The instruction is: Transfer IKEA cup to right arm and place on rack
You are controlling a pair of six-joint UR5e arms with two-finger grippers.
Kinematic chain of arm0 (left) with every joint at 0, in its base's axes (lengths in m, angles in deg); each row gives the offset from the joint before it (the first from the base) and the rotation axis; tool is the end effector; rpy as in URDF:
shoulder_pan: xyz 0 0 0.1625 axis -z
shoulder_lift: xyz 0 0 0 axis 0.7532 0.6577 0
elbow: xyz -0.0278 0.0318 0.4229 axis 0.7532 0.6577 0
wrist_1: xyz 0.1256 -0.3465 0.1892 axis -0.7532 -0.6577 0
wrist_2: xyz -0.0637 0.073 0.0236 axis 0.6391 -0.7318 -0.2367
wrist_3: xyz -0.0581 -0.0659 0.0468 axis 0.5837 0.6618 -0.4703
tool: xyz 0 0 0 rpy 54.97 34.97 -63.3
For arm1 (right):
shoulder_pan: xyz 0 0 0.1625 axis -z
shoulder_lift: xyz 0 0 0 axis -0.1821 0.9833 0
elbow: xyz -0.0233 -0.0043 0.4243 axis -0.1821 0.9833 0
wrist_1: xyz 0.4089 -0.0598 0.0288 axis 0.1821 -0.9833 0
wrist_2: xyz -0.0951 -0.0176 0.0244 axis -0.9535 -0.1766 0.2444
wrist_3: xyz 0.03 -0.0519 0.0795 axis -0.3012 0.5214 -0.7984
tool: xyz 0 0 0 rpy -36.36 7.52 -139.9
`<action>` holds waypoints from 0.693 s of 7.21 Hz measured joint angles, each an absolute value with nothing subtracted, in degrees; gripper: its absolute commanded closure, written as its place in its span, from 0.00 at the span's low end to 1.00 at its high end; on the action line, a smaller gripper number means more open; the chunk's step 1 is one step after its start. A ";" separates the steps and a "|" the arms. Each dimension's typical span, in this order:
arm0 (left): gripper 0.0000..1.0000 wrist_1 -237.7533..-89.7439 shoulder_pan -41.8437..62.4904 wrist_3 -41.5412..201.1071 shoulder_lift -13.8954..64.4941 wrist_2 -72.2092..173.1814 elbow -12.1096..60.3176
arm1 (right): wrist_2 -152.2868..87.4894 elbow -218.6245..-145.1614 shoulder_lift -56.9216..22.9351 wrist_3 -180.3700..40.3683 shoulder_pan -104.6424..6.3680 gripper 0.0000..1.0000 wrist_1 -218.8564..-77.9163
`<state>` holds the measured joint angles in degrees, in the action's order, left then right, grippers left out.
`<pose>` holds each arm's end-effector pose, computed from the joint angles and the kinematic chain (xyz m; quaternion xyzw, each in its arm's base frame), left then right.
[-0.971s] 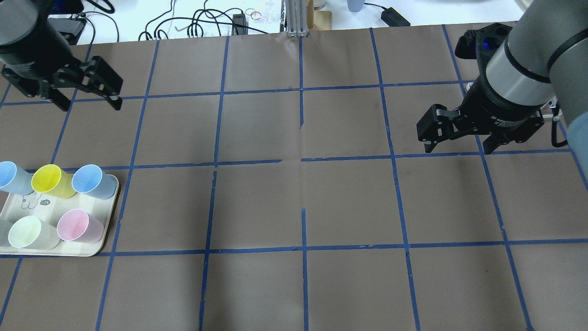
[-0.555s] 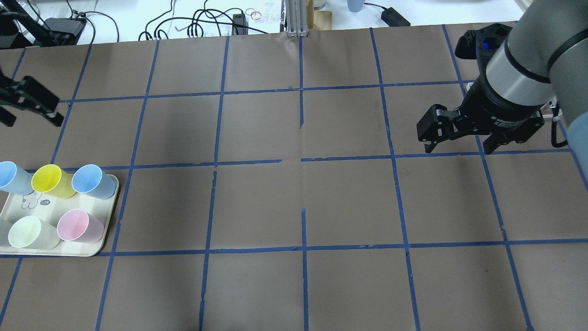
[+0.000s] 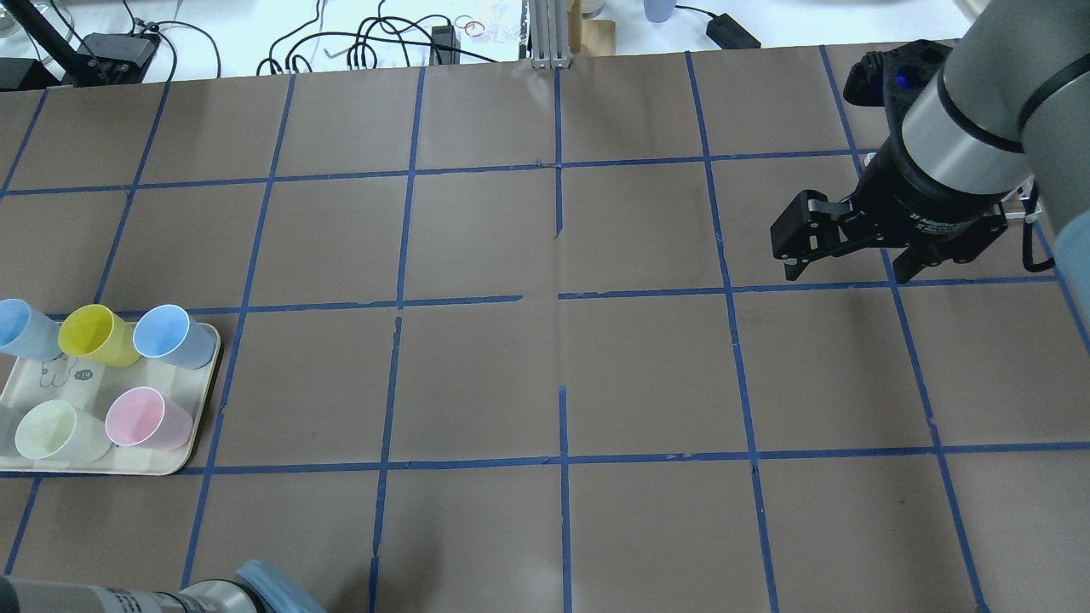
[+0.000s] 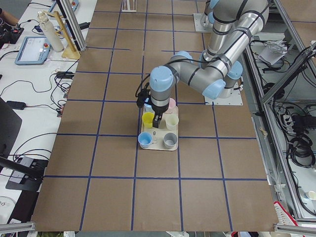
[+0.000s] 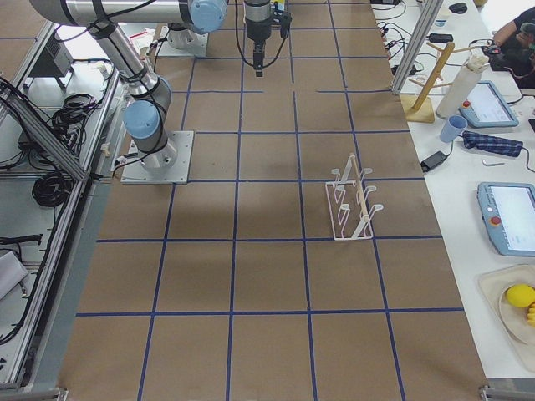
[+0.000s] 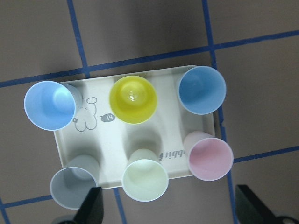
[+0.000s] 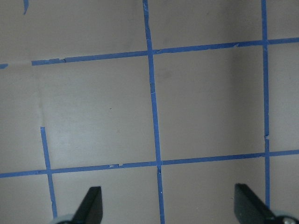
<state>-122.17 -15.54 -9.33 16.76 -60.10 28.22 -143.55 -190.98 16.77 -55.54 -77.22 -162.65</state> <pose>0.3908 -0.4186 0.3696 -0.1540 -0.9880 0.0045 0.0101 0.1206 -0.4016 0.4915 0.0374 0.9989 -0.0226 0.0163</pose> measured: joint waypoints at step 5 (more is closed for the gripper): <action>0.00 -113.82 -23.38 -20.97 23.57 -59.08 34.24 | -112.57 -191.05 16.44 -56.37 -76.11 0.00 -163.06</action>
